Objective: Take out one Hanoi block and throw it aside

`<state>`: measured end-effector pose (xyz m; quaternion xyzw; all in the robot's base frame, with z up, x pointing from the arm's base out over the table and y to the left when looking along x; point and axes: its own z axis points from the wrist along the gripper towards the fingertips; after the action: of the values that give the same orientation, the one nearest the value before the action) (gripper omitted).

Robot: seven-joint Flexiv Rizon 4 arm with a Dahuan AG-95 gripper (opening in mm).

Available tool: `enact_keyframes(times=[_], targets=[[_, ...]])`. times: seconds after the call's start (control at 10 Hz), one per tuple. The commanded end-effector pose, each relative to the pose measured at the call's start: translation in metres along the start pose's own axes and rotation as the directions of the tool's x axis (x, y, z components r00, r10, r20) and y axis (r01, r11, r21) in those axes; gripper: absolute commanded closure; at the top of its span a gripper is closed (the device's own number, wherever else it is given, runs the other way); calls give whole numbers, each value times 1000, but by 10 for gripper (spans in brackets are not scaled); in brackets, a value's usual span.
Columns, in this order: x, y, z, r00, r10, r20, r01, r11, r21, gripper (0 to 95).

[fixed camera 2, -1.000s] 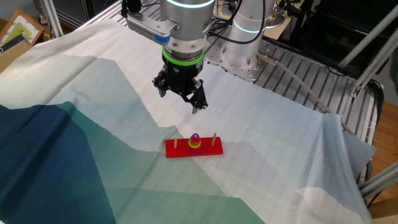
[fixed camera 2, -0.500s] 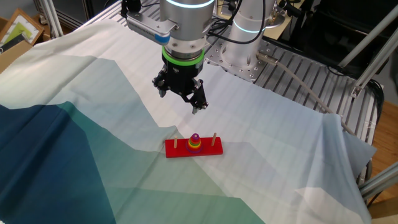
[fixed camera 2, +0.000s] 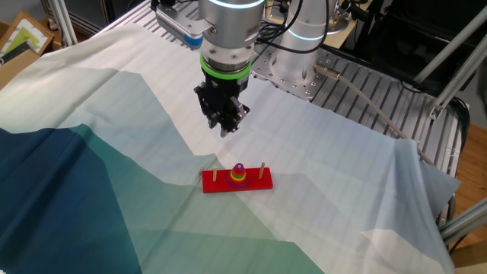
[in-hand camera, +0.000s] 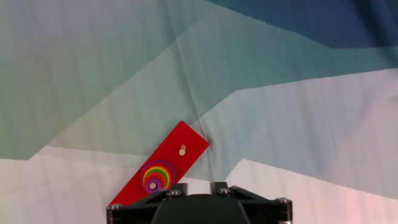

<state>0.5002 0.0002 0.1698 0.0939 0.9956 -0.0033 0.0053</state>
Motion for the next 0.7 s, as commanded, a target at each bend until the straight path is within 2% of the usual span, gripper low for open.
enact_keyframes(times=[0.1, 0.7], targets=[[0, 0, 0, 1000, 0, 1, 0, 1000, 0, 950], [0, 0, 0, 998, 61, 3, -61, 998, 8, 950]])
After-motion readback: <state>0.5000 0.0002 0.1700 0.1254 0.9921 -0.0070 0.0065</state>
